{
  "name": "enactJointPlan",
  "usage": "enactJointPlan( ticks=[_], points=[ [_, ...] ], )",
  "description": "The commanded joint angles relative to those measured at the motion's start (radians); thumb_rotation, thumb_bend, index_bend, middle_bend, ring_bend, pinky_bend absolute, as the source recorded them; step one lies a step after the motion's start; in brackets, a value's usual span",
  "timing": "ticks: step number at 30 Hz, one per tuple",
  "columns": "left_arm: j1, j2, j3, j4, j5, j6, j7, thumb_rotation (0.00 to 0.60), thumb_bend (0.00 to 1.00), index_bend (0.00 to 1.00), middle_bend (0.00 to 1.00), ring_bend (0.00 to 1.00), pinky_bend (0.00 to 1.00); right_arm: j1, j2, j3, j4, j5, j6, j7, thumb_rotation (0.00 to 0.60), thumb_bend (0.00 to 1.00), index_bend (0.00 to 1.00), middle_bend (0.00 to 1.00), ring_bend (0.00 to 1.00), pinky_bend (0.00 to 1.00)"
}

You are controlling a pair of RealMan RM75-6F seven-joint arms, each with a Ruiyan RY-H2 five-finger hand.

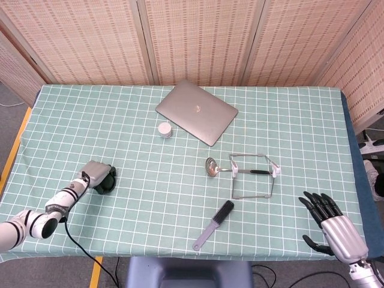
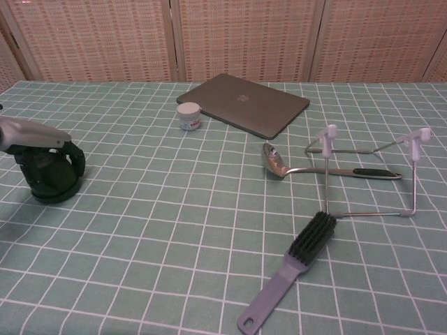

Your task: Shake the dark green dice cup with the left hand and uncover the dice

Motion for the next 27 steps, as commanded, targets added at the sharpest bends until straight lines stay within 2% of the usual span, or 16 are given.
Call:
enactJointPlan(
  ticks=[1, 7, 9, 10, 12, 14, 17, 21, 23, 27],
  points=[
    [0.072, 0.022, -0.048, -0.027, 0.118, 0.119, -0.096, 0.600, 0.64, 0.77, 0.86, 0.76, 0.88, -0.001, -0.001, 0.001, -0.001, 0.000, 0.001, -0.002, 0.600, 0.21, 0.00, 0.00, 0.00, 0.00],
    [0.156, 0.046, -0.097, -0.044, 0.296, 0.265, -0.337, 0.600, 0.63, 0.78, 0.90, 0.80, 0.92, -0.003, -0.004, 0.005, -0.002, 0.010, 0.000, -0.015, 0.600, 0.21, 0.00, 0.00, 0.00, 0.00],
    [0.185, 0.059, -0.128, -0.069, 0.360, 0.346, -0.481, 0.600, 0.63, 0.78, 0.90, 0.80, 0.92, -0.005, -0.006, 0.008, -0.003, 0.015, 0.001, -0.020, 0.600, 0.21, 0.00, 0.00, 0.00, 0.00],
    [0.196, 0.066, -0.143, -0.086, 0.386, 0.378, -0.567, 0.600, 0.63, 0.78, 0.90, 0.80, 0.92, -0.005, -0.007, 0.009, -0.004, 0.015, 0.001, -0.020, 0.600, 0.21, 0.00, 0.00, 0.00, 0.00],
    [0.224, 0.080, -0.181, -0.128, 0.447, 0.465, -0.832, 0.600, 0.63, 0.78, 0.90, 0.80, 0.92, -0.005, -0.009, 0.010, -0.003, 0.017, 0.002, -0.022, 0.600, 0.21, 0.00, 0.00, 0.00, 0.00],
    [0.240, 0.095, -0.197, -0.142, 0.511, 0.524, -1.107, 0.600, 0.63, 0.78, 0.90, 0.80, 0.92, -0.005, -0.010, 0.011, -0.003, 0.019, 0.000, -0.021, 0.600, 0.21, 0.00, 0.00, 0.00, 0.00],
    [0.225, 0.128, -0.171, -0.130, 0.602, 0.520, -1.406, 0.600, 0.64, 0.78, 0.90, 0.80, 0.92, -0.003, -0.011, 0.010, -0.002, 0.019, -0.004, -0.021, 0.600, 0.21, 0.00, 0.00, 0.00, 0.00],
    [0.207, 0.137, -0.137, -0.089, 0.686, 0.551, -1.715, 0.600, 0.67, 0.78, 0.90, 0.80, 0.92, -0.003, -0.011, 0.011, -0.001, 0.021, -0.008, -0.027, 0.600, 0.21, 0.00, 0.00, 0.00, 0.00],
    [0.206, 0.134, -0.121, -0.060, 0.727, 0.592, -1.814, 0.600, 0.67, 0.78, 0.90, 0.80, 0.92, -0.003, -0.011, 0.011, -0.003, 0.022, -0.009, -0.029, 0.600, 0.21, 0.00, 0.00, 0.00, 0.00],
    [0.209, 0.124, -0.108, -0.027, 0.757, 0.634, -1.863, 0.600, 0.68, 0.78, 0.89, 0.80, 0.91, -0.003, -0.011, 0.011, -0.004, 0.022, -0.010, -0.032, 0.600, 0.21, 0.00, 0.00, 0.00, 0.00]
  ],
)
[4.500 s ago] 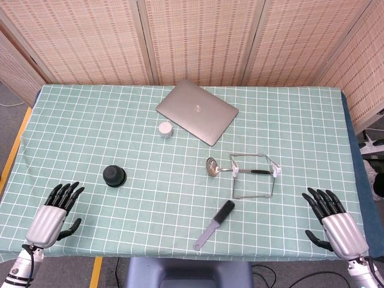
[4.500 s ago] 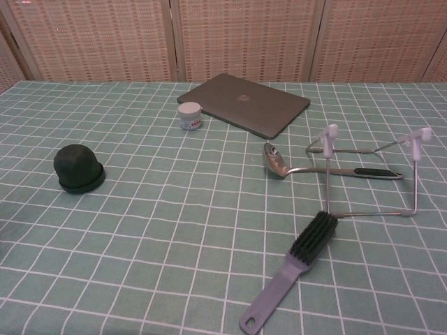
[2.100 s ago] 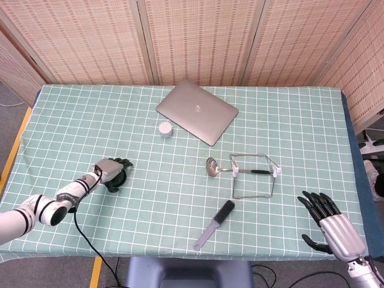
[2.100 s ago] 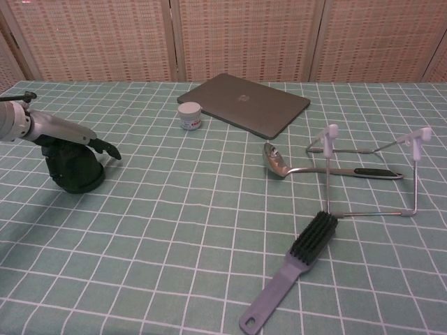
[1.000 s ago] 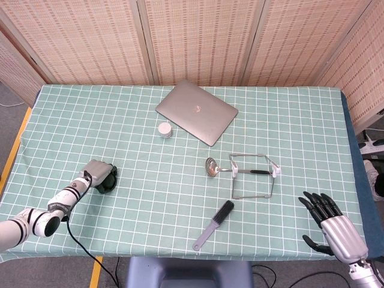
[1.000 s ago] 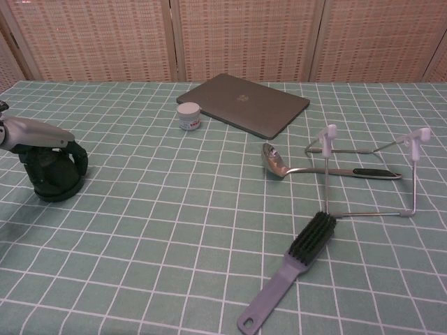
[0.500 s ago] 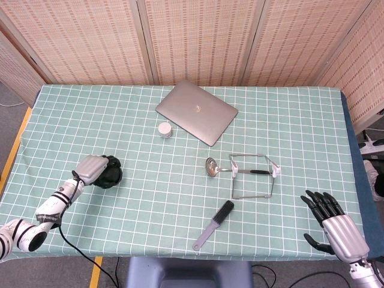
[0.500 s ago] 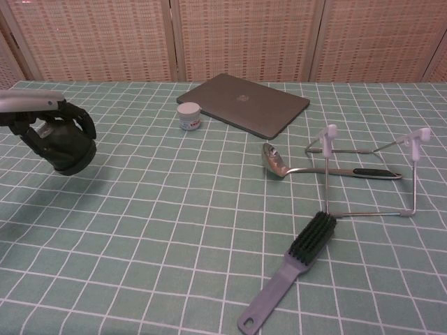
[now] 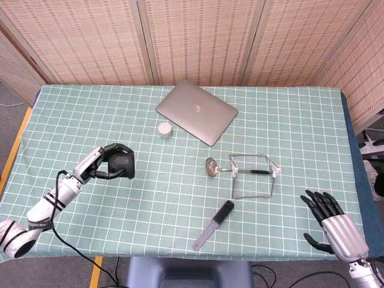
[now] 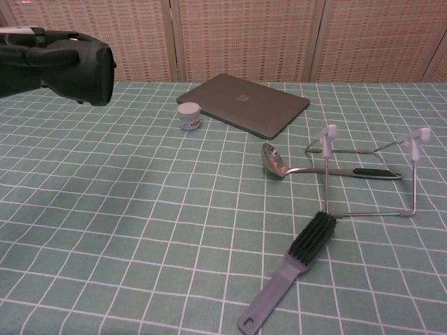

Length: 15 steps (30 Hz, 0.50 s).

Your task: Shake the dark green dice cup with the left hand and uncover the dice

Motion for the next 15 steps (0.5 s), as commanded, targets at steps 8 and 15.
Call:
enactJointPlan(
  ticks=[8, 15],
  points=[
    [-0.084, 0.006, 0.161, 0.149, 0.294, -0.012, -0.133, 0.600, 0.68, 0.77, 0.89, 0.80, 0.91, 0.000, 0.003, -0.002, 0.000, -0.003, -0.002, 0.002, 0.600, 0.21, 0.00, 0.00, 0.00, 0.00],
    [-0.080, 0.001, 0.161, 0.074, 0.278, -0.149, 0.494, 0.600, 0.71, 0.76, 0.89, 0.80, 0.91, 0.002, 0.003, -0.002, -0.001, 0.000, -0.007, 0.003, 0.600, 0.21, 0.00, 0.00, 0.00, 0.00]
  ],
)
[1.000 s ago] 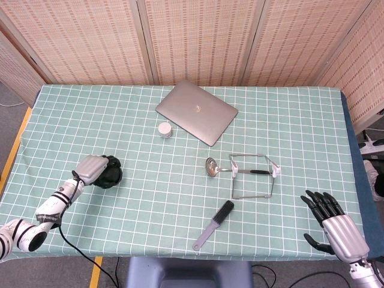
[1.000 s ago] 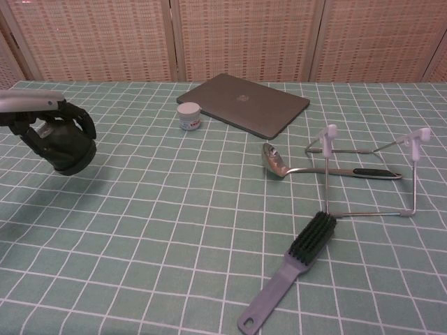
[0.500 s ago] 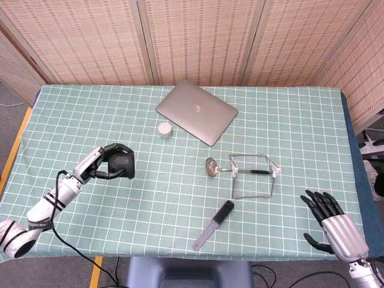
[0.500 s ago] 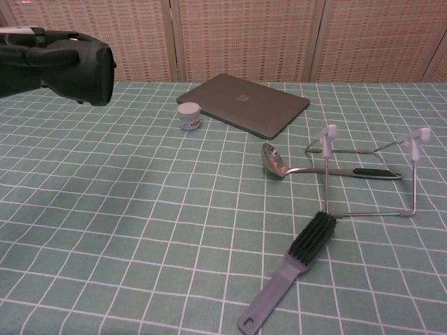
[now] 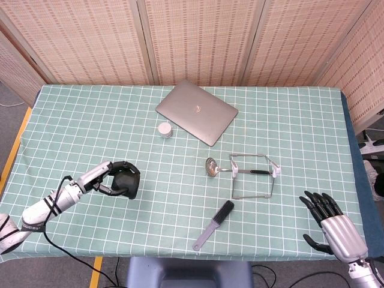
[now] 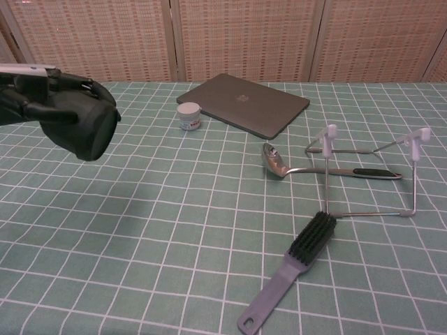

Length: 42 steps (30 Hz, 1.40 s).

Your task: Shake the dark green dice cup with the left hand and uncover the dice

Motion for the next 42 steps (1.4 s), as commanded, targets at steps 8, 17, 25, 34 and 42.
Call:
enactJointPlan(
  ticks=[8, 17, 25, 34, 42],
  points=[
    [0.072, -0.004, -0.127, -0.097, -0.355, -0.347, 1.640, 0.600, 0.74, 0.76, 0.89, 0.79, 0.88, 0.006, -0.003, 0.001, 0.004, 0.007, -0.015, -0.002, 0.600, 0.21, 0.00, 0.00, 0.00, 0.01],
    [0.102, -0.096, -0.162, -0.161, -0.868, -0.195, 2.317, 0.600, 0.74, 0.76, 0.89, 0.78, 0.88, 0.010, -0.004, -0.001, 0.002, 0.008, -0.026, -0.005, 0.600, 0.21, 0.00, 0.00, 0.00, 0.04],
    [0.091, -0.077, -0.154, -0.258, -0.890, -0.096, 2.376, 0.600, 0.74, 0.76, 0.89, 0.78, 0.88, 0.010, -0.007, -0.004, 0.002, 0.006, -0.028, -0.013, 0.600, 0.21, 0.00, 0.00, 0.00, 0.04],
    [0.144, -0.011, -0.294, -0.347, -0.713, -0.225, 1.636, 0.600, 0.70, 0.76, 0.90, 0.79, 0.90, 0.008, -0.003, 0.000, 0.000, 0.011, -0.021, -0.003, 0.600, 0.21, 0.00, 0.00, 0.00, 0.05],
    [0.197, 0.051, -0.411, -0.362, -0.513, -0.275, 0.824, 0.600, 0.71, 0.76, 0.90, 0.79, 0.90, 0.005, -0.006, 0.004, 0.000, 0.018, -0.016, -0.008, 0.600, 0.21, 0.00, 0.00, 0.00, 0.05]
  ],
)
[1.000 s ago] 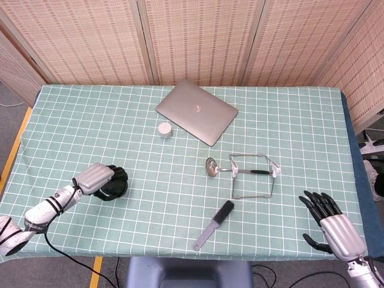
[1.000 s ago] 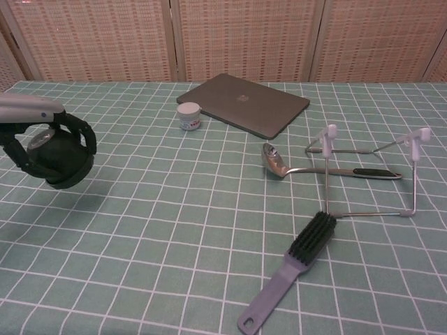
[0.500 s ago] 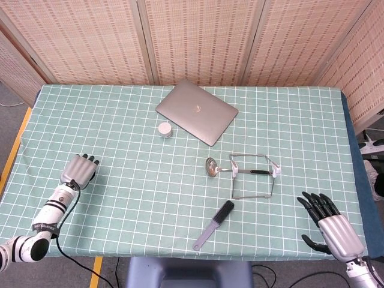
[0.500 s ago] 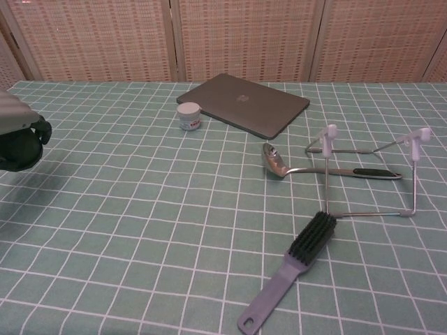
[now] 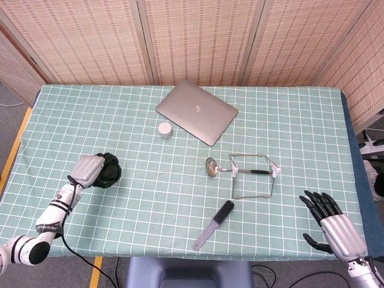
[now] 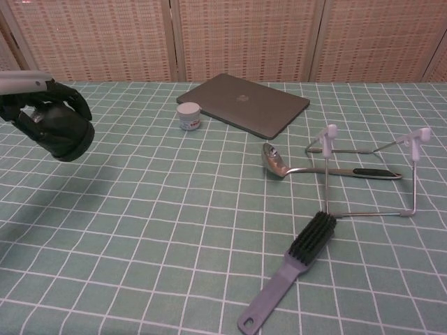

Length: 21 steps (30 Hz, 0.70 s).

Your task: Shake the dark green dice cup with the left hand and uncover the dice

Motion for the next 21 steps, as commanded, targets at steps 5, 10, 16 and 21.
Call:
enactJointPlan(
  ticks=[5, 10, 16, 21],
  points=[
    [0.064, 0.073, -0.151, -0.022, 0.297, -0.038, -0.948, 0.600, 0.71, 0.76, 0.91, 0.79, 0.91, 0.000, -0.001, 0.002, 0.000, 0.002, -0.001, -0.002, 0.600, 0.21, 0.00, 0.00, 0.00, 0.06],
    [0.042, 0.076, -0.118, 0.016, 0.399, -0.023, -1.146, 0.600, 0.70, 0.76, 0.90, 0.79, 0.91, 0.001, -0.002, 0.003, 0.002, 0.003, -0.002, 0.000, 0.600, 0.21, 0.00, 0.00, 0.00, 0.06],
    [-0.023, 0.085, -0.002, 0.103, 0.537, -0.086, -1.120, 0.600, 0.70, 0.76, 0.90, 0.79, 0.92, 0.003, -0.003, 0.005, 0.003, 0.008, -0.007, -0.003, 0.600, 0.21, 0.00, 0.00, 0.00, 0.07],
    [-0.116, 0.094, 0.118, 0.150, 0.655, -0.211, -1.030, 0.600, 0.69, 0.76, 0.90, 0.79, 0.91, 0.005, -0.004, 0.004, 0.002, 0.009, -0.014, -0.007, 0.600, 0.21, 0.00, 0.00, 0.00, 0.07]
  ],
)
